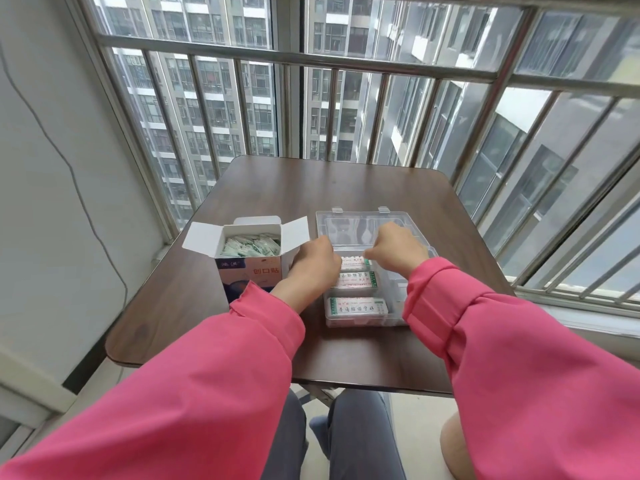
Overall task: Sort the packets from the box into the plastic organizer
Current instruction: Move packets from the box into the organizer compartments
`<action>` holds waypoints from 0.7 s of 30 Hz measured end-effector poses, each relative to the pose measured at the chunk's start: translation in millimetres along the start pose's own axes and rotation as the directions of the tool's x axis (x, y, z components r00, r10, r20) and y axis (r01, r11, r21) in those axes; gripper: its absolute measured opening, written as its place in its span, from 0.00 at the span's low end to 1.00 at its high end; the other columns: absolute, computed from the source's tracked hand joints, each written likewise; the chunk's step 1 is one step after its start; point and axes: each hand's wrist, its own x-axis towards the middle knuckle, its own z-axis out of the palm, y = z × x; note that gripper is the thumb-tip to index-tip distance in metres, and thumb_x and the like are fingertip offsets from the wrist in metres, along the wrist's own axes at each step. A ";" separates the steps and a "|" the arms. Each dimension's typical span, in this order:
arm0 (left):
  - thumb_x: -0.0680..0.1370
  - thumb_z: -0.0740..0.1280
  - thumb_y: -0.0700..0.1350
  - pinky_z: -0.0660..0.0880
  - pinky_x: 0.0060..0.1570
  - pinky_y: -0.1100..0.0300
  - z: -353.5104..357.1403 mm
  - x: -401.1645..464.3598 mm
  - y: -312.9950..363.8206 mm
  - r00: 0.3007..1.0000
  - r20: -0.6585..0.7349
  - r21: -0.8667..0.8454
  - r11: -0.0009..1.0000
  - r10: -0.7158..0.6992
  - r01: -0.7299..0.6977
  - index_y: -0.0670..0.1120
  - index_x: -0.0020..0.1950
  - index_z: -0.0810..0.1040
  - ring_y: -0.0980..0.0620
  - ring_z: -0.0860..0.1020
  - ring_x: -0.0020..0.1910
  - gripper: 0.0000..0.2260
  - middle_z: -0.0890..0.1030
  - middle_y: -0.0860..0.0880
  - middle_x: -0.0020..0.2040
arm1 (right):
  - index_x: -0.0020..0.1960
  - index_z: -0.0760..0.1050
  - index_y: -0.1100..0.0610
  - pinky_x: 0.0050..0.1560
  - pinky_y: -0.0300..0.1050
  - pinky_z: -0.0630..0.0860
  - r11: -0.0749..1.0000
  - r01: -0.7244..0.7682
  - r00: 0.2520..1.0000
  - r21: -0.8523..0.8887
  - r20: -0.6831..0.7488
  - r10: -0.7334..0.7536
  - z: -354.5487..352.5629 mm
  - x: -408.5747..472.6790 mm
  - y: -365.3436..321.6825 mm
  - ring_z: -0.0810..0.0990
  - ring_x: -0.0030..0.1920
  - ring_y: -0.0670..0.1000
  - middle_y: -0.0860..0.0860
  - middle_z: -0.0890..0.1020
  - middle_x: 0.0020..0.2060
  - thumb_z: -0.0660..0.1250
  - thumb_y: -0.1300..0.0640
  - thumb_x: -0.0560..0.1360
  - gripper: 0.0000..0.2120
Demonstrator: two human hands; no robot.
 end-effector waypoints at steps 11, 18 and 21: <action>0.78 0.59 0.42 0.69 0.60 0.49 -6.6 -46.7 0.6 0.966 -0.070 0.056 0.967 0.251 -0.247 0.41 0.63 0.69 0.41 0.70 0.61 0.14 0.69 0.41 0.61 | 0.57 0.79 0.60 0.58 0.43 0.68 0.947 0.272 0.945 0.170 -0.231 -0.230 -16.7 -56.9 -3.8 0.77 0.57 0.53 0.54 0.82 0.55 0.61 0.62 0.76 0.12; 0.75 0.63 0.37 0.73 0.49 0.51 -56.8 -77.4 -34.7 0.805 -0.455 -0.015 0.900 0.381 -0.435 0.41 0.48 0.78 0.43 0.78 0.46 0.06 0.80 0.42 0.47 | 0.61 0.76 0.59 0.59 0.36 0.62 0.854 0.508 0.834 0.110 -0.311 -0.456 -18.3 -86.6 -43.1 0.74 0.61 0.53 0.54 0.77 0.59 0.60 0.65 0.76 0.15; 0.72 0.64 0.35 0.70 0.55 0.55 -84.2 -70.7 -62.7 0.807 -0.461 0.001 0.910 0.369 -0.415 0.41 0.55 0.76 0.44 0.75 0.54 0.12 0.77 0.43 0.54 | 0.66 0.72 0.56 0.67 0.41 0.60 0.812 0.583 0.798 0.001 -0.186 -0.573 -10.3 -87.0 -68.0 0.68 0.68 0.52 0.52 0.71 0.68 0.60 0.59 0.78 0.16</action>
